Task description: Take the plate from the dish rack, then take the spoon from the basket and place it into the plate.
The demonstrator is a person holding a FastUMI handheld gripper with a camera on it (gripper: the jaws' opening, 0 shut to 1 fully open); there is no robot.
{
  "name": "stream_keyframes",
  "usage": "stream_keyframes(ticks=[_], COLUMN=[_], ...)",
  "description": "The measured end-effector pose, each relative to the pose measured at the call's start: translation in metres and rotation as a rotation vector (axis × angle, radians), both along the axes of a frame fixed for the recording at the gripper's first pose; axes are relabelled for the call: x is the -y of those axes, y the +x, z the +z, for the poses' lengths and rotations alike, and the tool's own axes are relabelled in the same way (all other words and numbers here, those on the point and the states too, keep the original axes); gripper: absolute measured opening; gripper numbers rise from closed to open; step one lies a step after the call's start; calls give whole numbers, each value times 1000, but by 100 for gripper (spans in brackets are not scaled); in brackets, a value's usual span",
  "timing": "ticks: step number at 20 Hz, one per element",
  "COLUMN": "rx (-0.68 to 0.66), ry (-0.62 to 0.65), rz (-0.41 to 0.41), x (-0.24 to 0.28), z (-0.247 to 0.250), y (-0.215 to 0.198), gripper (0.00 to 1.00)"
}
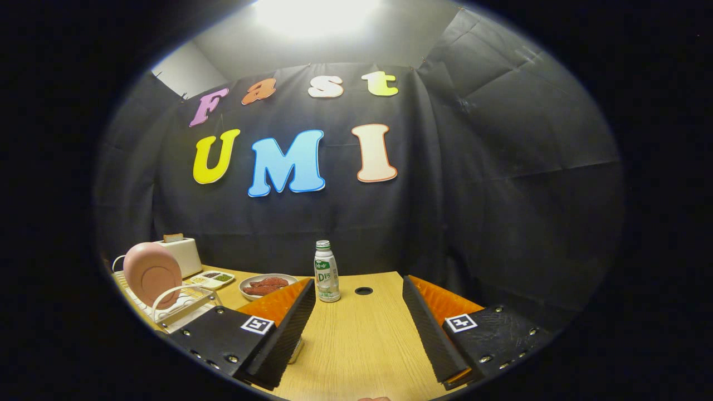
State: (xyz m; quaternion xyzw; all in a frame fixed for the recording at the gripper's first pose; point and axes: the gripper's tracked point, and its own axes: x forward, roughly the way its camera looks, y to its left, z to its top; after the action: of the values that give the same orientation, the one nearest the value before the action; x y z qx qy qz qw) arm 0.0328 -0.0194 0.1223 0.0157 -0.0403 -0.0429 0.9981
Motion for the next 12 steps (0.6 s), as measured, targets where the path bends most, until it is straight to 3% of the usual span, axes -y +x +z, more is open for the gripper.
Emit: stream_keyframes(ticks=[7,12], rx=[2,-32], ry=[-27,-23], rz=[26,100], x=[-53,-122], z=[49,68], y=[-52,-75], gripper=[96,96])
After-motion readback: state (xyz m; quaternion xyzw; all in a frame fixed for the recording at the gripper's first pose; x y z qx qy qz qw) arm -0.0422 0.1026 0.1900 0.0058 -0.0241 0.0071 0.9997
